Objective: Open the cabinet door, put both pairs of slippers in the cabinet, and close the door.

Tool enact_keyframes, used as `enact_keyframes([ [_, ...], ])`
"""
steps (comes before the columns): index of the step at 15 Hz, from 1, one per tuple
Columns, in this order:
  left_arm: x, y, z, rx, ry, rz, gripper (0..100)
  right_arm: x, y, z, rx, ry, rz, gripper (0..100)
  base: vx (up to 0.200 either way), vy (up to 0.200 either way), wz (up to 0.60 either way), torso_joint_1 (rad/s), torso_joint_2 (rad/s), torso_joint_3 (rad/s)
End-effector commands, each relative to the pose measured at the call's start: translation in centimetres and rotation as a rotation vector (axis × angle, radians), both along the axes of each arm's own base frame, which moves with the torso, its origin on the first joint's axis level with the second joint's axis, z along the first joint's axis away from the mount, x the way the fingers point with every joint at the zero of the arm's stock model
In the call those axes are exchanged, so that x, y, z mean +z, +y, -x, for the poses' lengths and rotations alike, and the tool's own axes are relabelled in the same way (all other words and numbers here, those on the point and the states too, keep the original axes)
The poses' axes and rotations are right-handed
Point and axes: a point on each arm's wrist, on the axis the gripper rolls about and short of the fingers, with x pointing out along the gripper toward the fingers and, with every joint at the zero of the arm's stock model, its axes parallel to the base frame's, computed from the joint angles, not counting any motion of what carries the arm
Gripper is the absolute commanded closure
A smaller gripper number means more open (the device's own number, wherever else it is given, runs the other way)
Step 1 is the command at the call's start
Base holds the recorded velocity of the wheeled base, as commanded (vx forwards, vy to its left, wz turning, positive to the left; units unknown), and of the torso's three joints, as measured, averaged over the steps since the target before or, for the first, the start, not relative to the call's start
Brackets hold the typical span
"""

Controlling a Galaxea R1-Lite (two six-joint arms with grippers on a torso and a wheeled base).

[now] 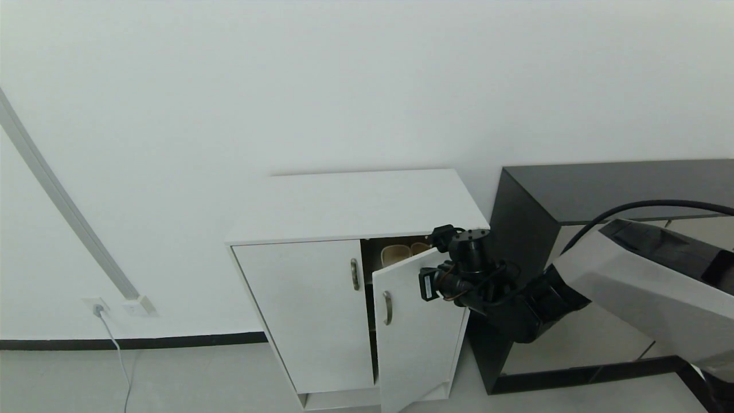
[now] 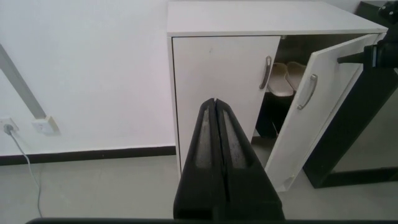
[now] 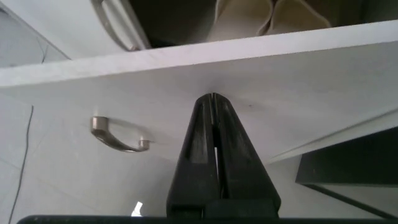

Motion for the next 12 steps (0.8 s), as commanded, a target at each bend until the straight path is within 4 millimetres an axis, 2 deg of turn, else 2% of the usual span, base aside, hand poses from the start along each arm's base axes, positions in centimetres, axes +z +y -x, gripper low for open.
enact_keyframes([
  [1,0.0,0.0,0.0,0.002,0.001,0.000,100,-1.3,0.1,-1.0,-0.011,0.007,0.004,100,0.000,0.000,0.00,0.000,0.00,0.000],
  [7,0.0,0.0,0.0,0.000,0.001,0.000,100,-2.1,-0.5,-3.1,-0.050,0.000,-0.003,100,0.000,0.000,0.00,0.000,0.00,0.000],
  [12,0.0,0.0,0.0,0.000,0.001,0.000,100,-1.8,-0.9,-4.3,-0.070,-0.022,-0.017,100,0.000,0.000,0.00,0.000,0.00,0.000],
])
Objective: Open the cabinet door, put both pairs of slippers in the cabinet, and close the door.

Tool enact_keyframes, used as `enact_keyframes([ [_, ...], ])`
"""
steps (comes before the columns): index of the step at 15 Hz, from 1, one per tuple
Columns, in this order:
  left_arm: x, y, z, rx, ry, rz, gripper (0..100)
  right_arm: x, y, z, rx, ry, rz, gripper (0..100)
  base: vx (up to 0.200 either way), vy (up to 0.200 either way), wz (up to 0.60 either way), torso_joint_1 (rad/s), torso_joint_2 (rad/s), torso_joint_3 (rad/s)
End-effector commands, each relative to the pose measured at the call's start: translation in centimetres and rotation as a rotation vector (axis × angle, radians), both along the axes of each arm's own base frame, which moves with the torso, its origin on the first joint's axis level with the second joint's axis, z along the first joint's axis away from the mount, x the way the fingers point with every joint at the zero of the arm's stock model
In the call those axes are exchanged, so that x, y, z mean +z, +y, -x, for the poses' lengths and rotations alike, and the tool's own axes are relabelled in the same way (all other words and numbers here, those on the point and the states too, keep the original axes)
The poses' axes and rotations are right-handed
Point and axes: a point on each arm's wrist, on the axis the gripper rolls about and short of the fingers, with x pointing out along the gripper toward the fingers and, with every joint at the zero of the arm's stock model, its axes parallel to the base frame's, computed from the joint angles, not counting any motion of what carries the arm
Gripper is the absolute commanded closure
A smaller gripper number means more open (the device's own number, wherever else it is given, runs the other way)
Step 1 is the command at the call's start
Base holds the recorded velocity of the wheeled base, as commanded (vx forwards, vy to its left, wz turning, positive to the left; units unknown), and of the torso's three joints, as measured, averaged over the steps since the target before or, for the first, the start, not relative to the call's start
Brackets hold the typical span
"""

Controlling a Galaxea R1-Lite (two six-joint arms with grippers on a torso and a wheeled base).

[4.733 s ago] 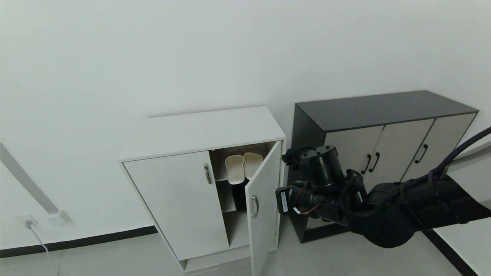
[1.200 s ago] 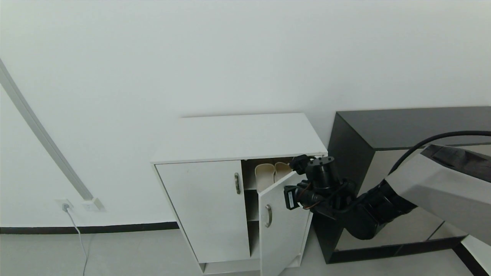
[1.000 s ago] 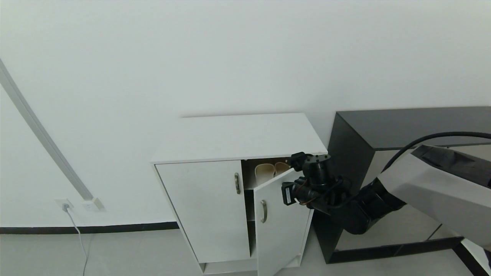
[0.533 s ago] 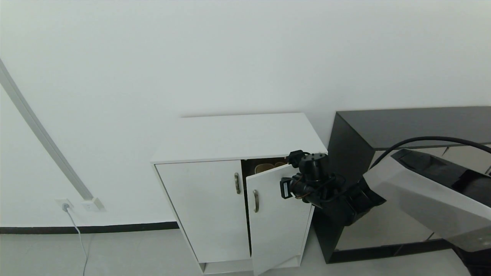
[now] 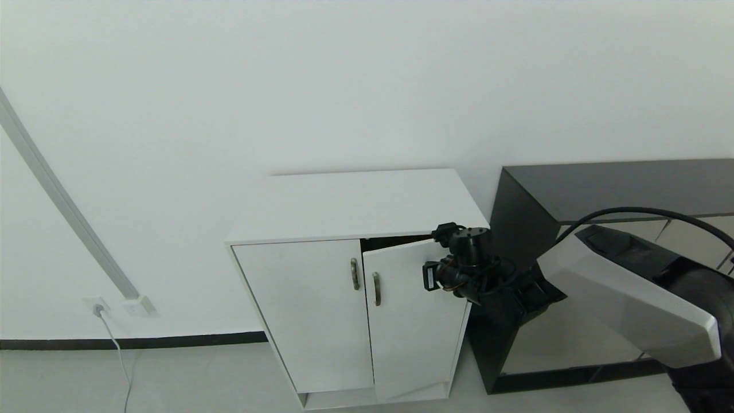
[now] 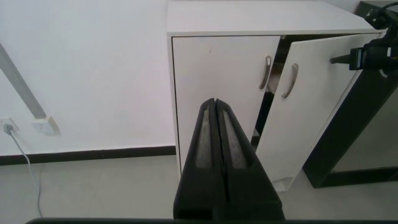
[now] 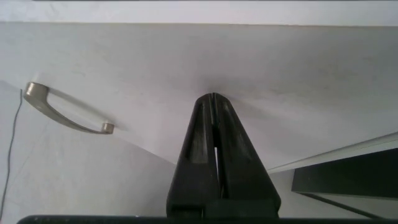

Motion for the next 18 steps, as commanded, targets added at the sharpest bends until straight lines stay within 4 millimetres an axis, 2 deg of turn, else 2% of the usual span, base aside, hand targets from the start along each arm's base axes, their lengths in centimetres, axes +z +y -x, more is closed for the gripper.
enact_keyframes([
  [1,0.0,0.0,0.0,0.001,0.001,0.000,100,0.0,-0.1,-0.4,-0.007,-0.005,-0.003,100,0.000,0.000,0.00,0.000,0.00,0.000],
  [18,0.0,0.0,0.0,0.000,0.001,0.000,100,-0.3,0.2,-2.1,-0.021,0.000,0.001,100,0.000,0.000,0.00,0.000,0.00,0.000],
])
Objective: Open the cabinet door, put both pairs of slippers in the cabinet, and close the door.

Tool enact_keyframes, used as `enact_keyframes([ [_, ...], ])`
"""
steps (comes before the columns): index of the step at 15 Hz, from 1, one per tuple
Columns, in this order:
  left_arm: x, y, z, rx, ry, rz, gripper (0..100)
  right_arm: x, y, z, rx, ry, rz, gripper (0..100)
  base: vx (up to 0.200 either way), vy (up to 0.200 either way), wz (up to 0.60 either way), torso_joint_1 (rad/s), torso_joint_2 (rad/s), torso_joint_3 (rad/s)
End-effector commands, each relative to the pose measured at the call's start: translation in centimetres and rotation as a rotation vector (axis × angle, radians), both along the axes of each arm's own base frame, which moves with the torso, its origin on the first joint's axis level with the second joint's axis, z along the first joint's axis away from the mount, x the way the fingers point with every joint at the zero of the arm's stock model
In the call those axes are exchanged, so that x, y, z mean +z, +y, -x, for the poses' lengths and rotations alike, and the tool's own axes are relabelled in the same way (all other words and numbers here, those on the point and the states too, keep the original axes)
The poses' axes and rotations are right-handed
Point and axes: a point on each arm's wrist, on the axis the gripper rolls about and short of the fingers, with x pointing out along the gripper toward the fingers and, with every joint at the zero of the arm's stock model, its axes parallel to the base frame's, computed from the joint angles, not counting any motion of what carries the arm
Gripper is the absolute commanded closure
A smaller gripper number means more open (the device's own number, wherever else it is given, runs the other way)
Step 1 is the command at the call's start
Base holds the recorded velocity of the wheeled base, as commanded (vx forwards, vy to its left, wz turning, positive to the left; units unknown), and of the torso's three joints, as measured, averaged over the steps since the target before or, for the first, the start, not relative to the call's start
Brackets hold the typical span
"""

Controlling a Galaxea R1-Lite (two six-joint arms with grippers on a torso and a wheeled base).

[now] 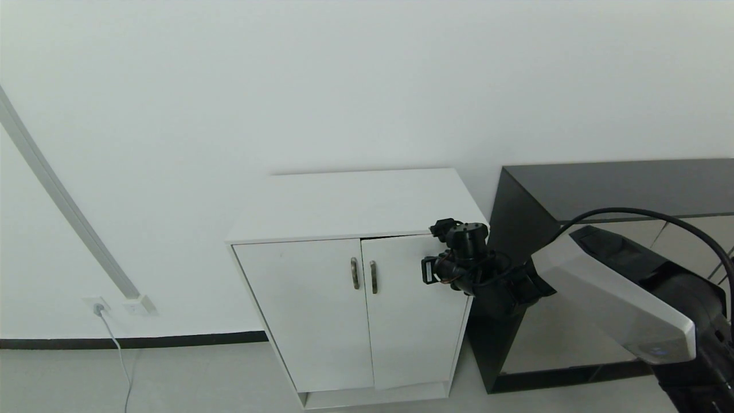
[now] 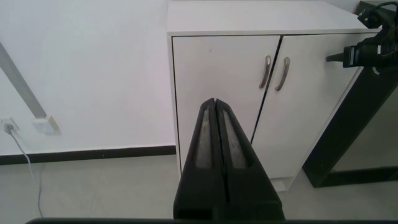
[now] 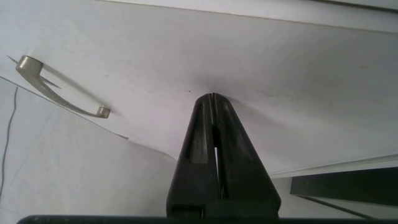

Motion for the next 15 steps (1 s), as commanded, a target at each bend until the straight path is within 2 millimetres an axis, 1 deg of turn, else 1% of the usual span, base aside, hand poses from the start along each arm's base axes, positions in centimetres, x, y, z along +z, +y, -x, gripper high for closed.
enact_keyframes([
  [1,0.00,0.00,-0.01,0.000,0.001,0.001,100,-0.14,-0.01,-0.18,-0.002,0.001,0.000,100,0.000,0.000,0.00,0.000,0.00,0.000],
  [6,0.00,0.00,-0.01,0.001,0.001,0.001,100,0.28,-0.29,-0.61,-0.012,-0.006,-0.004,100,0.000,0.000,0.00,0.000,0.00,0.000],
  [15,0.00,0.00,-0.01,0.001,0.001,0.001,100,0.47,-0.38,-0.77,-0.014,-0.012,-0.005,100,0.000,0.000,0.00,0.000,0.00,0.000],
])
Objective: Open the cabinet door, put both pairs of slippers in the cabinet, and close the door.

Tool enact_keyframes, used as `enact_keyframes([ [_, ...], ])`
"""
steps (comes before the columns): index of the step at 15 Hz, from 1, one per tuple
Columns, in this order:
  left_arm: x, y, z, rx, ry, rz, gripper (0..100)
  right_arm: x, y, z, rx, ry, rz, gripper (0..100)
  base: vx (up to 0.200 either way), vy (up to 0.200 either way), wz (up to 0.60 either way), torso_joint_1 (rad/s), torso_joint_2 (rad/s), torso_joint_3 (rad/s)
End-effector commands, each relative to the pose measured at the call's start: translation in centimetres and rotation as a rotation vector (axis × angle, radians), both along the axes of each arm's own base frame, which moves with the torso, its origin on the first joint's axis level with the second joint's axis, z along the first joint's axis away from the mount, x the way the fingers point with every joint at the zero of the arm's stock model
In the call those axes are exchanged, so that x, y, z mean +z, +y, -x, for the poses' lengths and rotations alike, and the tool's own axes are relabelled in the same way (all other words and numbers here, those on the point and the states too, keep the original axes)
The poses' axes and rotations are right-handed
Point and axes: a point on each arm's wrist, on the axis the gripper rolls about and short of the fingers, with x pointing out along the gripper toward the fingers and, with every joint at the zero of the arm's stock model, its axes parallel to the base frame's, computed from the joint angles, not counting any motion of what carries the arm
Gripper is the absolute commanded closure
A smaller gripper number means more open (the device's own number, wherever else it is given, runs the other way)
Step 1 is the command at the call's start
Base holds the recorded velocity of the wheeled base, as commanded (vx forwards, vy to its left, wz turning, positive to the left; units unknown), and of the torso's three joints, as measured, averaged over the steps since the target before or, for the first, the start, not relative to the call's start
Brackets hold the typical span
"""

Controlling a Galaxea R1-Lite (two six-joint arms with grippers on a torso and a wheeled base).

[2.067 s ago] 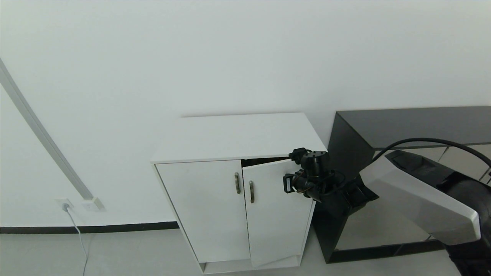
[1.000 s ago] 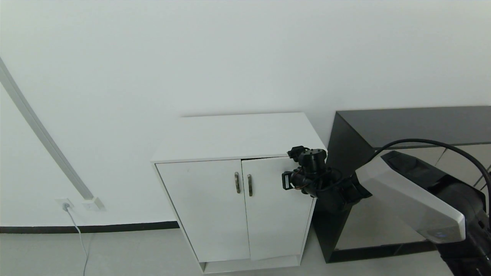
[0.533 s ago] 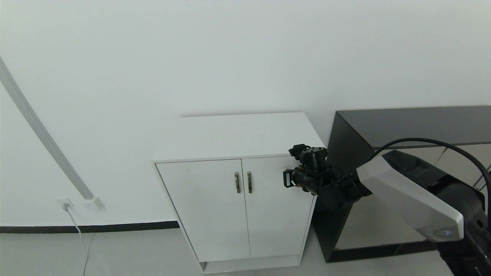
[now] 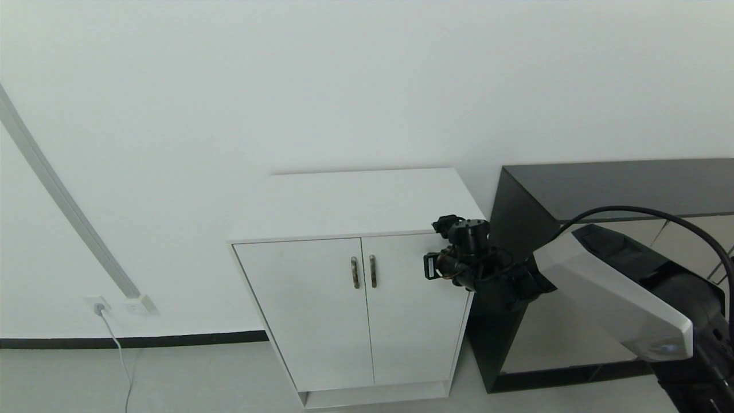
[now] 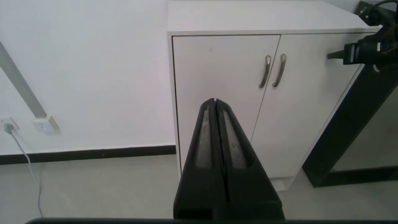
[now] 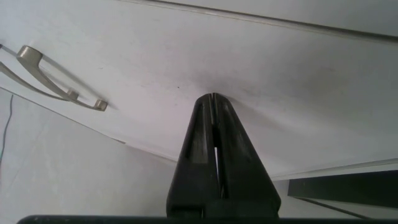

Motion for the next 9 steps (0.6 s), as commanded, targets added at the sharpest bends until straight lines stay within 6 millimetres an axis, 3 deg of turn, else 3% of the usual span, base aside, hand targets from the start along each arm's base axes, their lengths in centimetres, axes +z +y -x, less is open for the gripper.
enact_keyframes([
  [1,0.0,0.0,0.0,0.002,0.001,0.001,100,0.1,0.1,0.0,0.001,-0.004,-0.002,100,0.000,0.000,0.00,0.000,0.00,0.000],
  [6,0.0,0.0,0.0,0.002,0.001,0.001,100,0.4,0.1,0.1,0.003,-0.004,-0.002,100,0.000,0.000,0.00,0.000,0.00,0.000],
  [9,0.0,0.0,0.0,0.002,0.001,0.001,100,1.6,-0.5,1.3,0.004,-0.001,-0.002,100,0.000,0.000,0.00,0.000,0.00,0.000],
])
